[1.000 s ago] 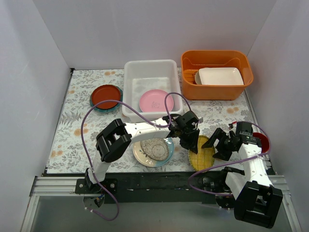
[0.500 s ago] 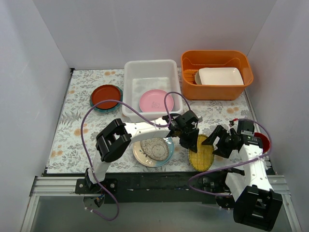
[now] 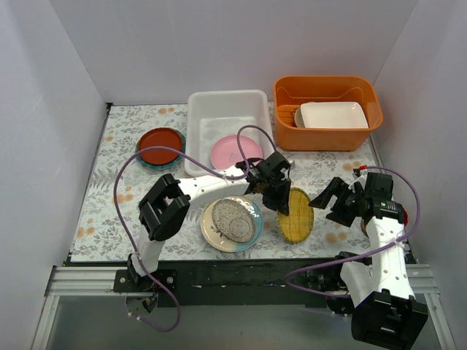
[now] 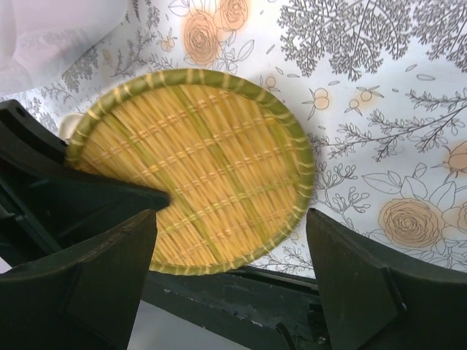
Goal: Place the plates into the plastic bin on the countertop
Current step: Pick up the plate from the corner of the board, then place the plate in the plastic bin.
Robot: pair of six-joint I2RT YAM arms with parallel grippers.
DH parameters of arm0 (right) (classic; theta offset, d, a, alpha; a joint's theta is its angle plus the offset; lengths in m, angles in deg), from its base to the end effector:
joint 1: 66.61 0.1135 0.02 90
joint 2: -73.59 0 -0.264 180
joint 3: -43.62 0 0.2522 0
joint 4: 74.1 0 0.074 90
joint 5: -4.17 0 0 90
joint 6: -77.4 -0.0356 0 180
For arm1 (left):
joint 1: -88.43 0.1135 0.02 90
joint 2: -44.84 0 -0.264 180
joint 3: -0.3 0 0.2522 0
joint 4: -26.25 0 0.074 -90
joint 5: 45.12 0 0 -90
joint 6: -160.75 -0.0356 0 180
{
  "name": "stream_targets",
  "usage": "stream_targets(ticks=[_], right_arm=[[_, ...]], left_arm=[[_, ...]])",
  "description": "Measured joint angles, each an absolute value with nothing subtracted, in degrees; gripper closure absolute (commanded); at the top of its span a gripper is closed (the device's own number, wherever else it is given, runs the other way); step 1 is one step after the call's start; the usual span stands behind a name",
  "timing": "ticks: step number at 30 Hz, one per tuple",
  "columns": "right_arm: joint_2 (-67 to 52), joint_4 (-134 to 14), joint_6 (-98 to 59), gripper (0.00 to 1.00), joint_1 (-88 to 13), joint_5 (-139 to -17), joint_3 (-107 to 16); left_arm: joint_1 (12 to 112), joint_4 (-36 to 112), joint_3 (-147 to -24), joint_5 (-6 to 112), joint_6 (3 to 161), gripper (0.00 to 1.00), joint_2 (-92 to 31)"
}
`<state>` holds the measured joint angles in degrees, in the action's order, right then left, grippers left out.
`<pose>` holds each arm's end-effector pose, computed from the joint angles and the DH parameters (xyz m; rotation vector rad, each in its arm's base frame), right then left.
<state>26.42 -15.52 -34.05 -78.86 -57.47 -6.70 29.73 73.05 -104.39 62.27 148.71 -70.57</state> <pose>0.1522 -0.0157 0.2342 0.5359 2.4465 0.6911 0.2190 -0.3807 0.2140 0.3603 -2.9015 0.9556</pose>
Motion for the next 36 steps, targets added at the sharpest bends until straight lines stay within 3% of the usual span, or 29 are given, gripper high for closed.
stream_targets(ticks=[20, 30, 36], right_arm=[[25.7, -18.3, -34.0, 0.11, -78.9, -56.0, -3.3], [21.8, -22.3, -35.6, 0.11, -78.9, -53.3, -2.1], [20.4, -23.1, -35.3, 0.11, -78.9, -52.5, -1.8]], left_arm=[[37.5, 79.6, -109.5, 62.9, 147.6, 1.0, -62.7], [41.5, 85.2, -121.0, 63.8, 145.9, 1.0, -62.8], [45.1, 86.8, -121.7, 63.8, 145.5, 1.0, -62.8]])
